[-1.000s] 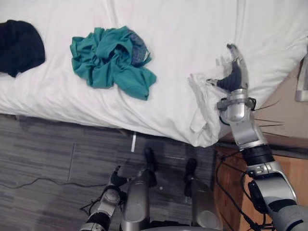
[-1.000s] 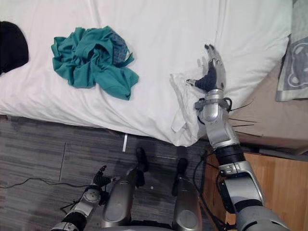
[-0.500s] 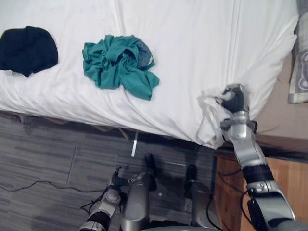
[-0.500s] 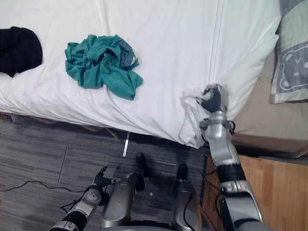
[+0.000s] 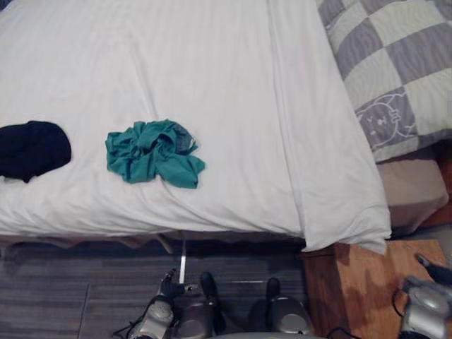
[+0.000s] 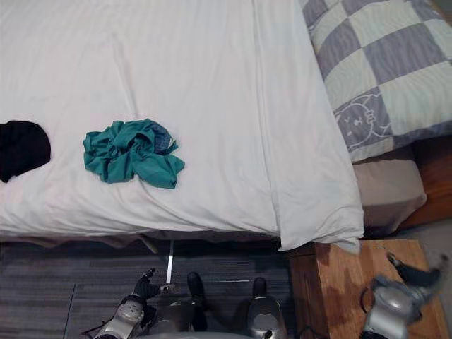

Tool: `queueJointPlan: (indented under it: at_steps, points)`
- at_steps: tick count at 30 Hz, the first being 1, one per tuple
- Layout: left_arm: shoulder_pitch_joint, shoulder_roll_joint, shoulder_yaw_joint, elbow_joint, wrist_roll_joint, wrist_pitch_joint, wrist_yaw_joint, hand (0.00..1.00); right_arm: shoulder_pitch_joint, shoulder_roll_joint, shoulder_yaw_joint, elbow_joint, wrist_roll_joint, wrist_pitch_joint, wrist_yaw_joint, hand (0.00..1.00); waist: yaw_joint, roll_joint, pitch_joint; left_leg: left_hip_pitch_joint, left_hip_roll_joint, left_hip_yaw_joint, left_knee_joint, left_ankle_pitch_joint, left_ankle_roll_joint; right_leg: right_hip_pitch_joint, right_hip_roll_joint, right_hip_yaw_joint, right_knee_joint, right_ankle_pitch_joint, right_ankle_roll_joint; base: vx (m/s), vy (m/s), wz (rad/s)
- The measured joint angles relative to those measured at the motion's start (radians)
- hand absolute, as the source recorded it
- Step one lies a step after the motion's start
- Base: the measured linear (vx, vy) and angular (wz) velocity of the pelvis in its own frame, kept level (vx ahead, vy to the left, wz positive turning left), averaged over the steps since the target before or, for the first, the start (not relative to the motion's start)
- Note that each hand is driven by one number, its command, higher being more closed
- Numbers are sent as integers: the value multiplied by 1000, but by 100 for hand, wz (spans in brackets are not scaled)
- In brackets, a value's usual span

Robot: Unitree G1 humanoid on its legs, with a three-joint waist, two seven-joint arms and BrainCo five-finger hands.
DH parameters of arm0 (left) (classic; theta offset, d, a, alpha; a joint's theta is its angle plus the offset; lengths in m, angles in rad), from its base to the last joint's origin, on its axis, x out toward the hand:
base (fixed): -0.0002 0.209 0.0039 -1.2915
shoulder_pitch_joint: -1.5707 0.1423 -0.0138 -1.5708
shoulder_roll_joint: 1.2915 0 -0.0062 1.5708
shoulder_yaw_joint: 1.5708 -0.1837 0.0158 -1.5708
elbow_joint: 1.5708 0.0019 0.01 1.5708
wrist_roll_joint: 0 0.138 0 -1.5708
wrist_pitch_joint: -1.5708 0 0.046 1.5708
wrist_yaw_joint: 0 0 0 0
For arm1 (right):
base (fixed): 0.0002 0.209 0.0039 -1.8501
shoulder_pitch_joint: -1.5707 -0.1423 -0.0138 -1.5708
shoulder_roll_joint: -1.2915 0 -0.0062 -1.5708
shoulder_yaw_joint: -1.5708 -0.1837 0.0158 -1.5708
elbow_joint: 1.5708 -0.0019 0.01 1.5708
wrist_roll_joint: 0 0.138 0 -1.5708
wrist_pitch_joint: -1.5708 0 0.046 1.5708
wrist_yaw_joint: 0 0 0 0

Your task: Tidy the bed and pick cloth on bed and put in laundry

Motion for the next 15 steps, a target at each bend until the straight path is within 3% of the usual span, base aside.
queueJointPlan:
  at_steps: [1,2,4,10,13,15]
  points:
    - [1,-2,2,2,0,3,0,0,3,0,-16,-8,11,5,-7,0,-1,-1,-1,3,4,5,0,0,0,-1,1,6,1,0,0,-33,6,-25]
    - [5,-4,2,3,-2,7,0,0,2,0,-47,-36,14,17,-12,100,-6,-2,-2,6,7,17,-3,-2,-2,-5,2,18,1,1,2,-50,13,-23]
    - [5,-5,16,11,-3,16,3,0,-8,-8,-88,-108,13,28,-31,100,-17,-4,-1,7,8,26,-3,-5,-6,-9,4,29,1,5,7,-47,20,-18]
    - [21,-6,103,24,-4,26,46,0,-115,-89,-138,-284,10,38,-146,100,-15,-14,13,-19,7,44,4,-6,-4,-47,7,65,1,25,3,-44,17,-15]
    - [22,-4,121,39,-4,40,51,0,-199,-149,-78,-366,5,29,-190,100,-7,-6,41,-45,6,37,20,-7,-2,-66,4,67,2,33,5,-34,5,4]
    - [17,-7,119,40,-9,41,59,0,-268,-200,37,-399,-2,-12,-200,100,4,14,66,-83,7,18,40,-8,-1,-91,1,64,7,35,4,-36,-3,16]
